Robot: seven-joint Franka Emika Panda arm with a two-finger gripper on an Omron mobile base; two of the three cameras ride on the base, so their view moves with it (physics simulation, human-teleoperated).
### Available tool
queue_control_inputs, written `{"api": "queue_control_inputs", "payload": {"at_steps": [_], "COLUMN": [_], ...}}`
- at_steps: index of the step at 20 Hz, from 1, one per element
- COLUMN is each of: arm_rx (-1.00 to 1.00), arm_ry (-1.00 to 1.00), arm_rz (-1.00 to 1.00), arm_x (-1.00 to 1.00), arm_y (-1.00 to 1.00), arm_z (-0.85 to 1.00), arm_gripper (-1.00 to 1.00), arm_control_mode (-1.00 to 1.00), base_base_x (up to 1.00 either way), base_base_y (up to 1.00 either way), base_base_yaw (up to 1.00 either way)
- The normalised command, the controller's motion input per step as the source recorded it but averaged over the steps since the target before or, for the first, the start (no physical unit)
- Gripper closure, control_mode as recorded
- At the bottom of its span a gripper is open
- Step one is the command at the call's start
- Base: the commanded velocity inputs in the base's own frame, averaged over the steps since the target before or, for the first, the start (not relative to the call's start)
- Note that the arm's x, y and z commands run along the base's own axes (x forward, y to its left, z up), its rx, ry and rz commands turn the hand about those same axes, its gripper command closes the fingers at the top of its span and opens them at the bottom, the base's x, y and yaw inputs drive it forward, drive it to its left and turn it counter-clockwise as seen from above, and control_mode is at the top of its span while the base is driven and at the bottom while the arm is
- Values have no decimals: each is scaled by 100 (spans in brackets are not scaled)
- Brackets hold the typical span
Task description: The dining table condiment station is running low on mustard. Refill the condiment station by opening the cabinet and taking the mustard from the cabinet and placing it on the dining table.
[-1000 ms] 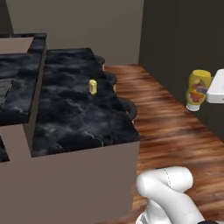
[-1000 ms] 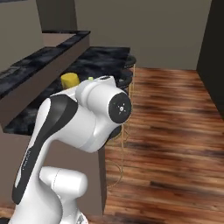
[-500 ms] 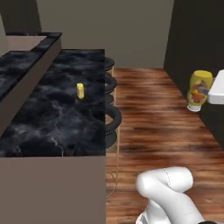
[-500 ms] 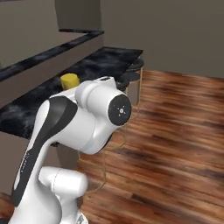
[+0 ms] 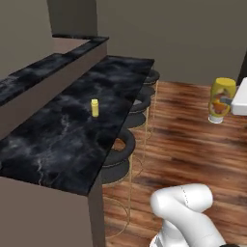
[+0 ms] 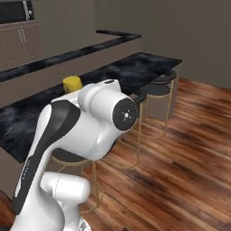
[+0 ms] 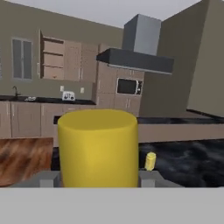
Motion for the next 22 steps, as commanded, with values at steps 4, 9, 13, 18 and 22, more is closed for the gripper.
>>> {"api": "queue_control_inputs", "payload": {"at_steps": [4, 9, 13, 18, 22], "arm_rx": [0, 0, 0, 0, 0], "arm_ry": [0, 0, 0, 0, 0], "arm_rz": [0, 0, 0, 0, 0], "arm_x": [0, 0, 0, 0, 0], "arm_y": [0, 0, 0, 0, 0], "arm_z": [0, 0, 0, 0, 0], "arm_gripper": [100, 100, 100, 100, 100], "arm_control_mode": [100, 100, 100, 100, 100], "base_base_x": [78, 79, 75, 74, 76], "base_base_y": [-76, -75, -78, -77, -73], "base_base_yaw": [55, 55, 55, 55, 55]}}
